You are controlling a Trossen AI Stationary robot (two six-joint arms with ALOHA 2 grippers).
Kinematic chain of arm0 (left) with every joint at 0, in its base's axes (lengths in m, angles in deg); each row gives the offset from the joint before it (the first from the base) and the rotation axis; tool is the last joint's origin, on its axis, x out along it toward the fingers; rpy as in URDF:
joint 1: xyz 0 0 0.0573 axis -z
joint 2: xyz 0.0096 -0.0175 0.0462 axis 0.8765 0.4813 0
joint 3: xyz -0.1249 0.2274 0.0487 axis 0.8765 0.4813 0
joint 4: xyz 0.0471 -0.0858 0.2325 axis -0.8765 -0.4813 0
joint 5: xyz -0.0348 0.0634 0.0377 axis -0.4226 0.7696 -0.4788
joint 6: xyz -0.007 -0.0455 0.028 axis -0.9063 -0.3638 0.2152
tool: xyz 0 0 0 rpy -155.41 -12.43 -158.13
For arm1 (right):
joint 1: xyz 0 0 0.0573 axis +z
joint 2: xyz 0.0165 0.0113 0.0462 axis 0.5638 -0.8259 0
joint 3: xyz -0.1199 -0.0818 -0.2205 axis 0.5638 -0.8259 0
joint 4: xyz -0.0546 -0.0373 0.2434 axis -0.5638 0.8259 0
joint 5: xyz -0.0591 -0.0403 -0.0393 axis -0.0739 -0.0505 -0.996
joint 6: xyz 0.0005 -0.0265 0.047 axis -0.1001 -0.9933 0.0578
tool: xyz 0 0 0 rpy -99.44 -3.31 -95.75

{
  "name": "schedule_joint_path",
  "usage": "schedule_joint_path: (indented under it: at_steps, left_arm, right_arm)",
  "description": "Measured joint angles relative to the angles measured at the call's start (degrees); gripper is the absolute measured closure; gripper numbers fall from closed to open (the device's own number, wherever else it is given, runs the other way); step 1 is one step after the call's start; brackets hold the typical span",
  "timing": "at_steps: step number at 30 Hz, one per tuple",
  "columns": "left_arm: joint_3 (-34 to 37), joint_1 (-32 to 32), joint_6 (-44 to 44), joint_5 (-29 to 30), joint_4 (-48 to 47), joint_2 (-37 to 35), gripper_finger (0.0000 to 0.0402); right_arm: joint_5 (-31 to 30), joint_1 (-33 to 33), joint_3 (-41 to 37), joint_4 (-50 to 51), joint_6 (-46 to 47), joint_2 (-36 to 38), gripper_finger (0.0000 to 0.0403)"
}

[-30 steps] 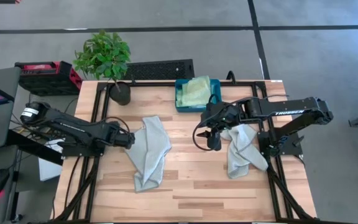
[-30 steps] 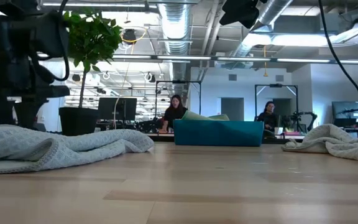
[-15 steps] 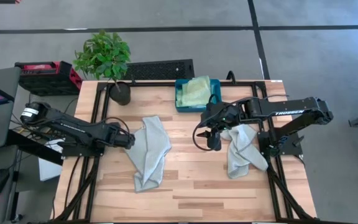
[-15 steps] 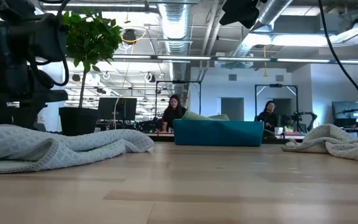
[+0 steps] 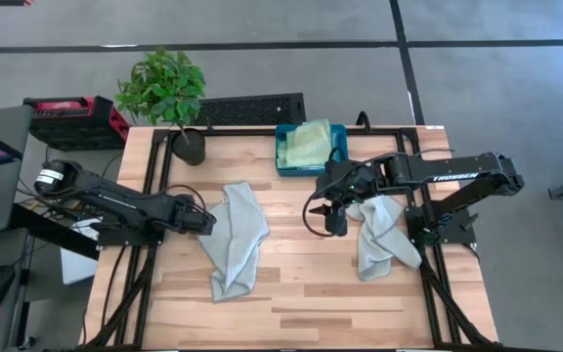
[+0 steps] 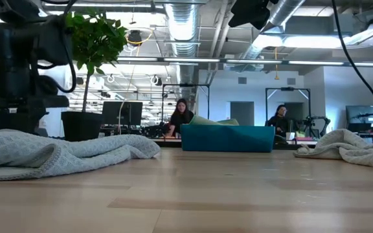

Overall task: Fold microfiber towels
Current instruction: Fold the left gray towel

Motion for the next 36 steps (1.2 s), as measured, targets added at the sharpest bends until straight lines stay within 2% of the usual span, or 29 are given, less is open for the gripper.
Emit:
schedule_joint_path:
  at_steps: [8, 11, 14, 19, 22, 26, 29, 36]
  left_arm:
    - [-3.42, 0.15, 4.17, -0.96, -1.58, 7.3, 0.0296]
    - [-4.7, 0.12, 6.58, -2.19, -2.83, 7.41, 0.0327]
    - [-5.22, 0.12, 9.43, -2.63, -3.94, 7.46, 0.0382]
    - [-8.28, 0.12, 13.14, -2.49, -7.23, 7.49, 0.0397]
    - [-12.89, 0.12, 16.4, -1.33, -13.13, 7.48, 0.0398]
    - [-21.76, 0.12, 21.95, 3.72, -21.48, 7.42, 0.04]
    - [-29.15, 0.1, 29.47, 6.54, -26.14, 7.41, 0.04]
    - [-45.83, 0.23, 48.47, 10.3, -33.11, 7.47, 0.0401]
  right_arm:
    - [0.0, -0.02, 0.0, -0.02, 0.89, 0.0, 0.0207]
    - [0.0, 0.0, 0.0, -0.05, 0.93, 0.0, 0.0207]
    - [0.02, -0.02, 0.0, -0.92, 0.94, 0.0, 0.0207]
    - [0.02, 0.0, 0.0, -2.37, 0.94, 0.0, 0.0207]
    - [0.02, -0.01, 0.0, -3.18, 0.92, 0.0, 0.0207]
    - [0.02, -0.02, 0.09, -5.82, 0.64, -1.02, 0.0207]
    - [0.01, 0.03, -0.19, -7.79, -0.79, -3.41, 0.0207]
    - [-2.48, 0.17, 0.02, -21.18, -5.12, -11.97, 0.0207]
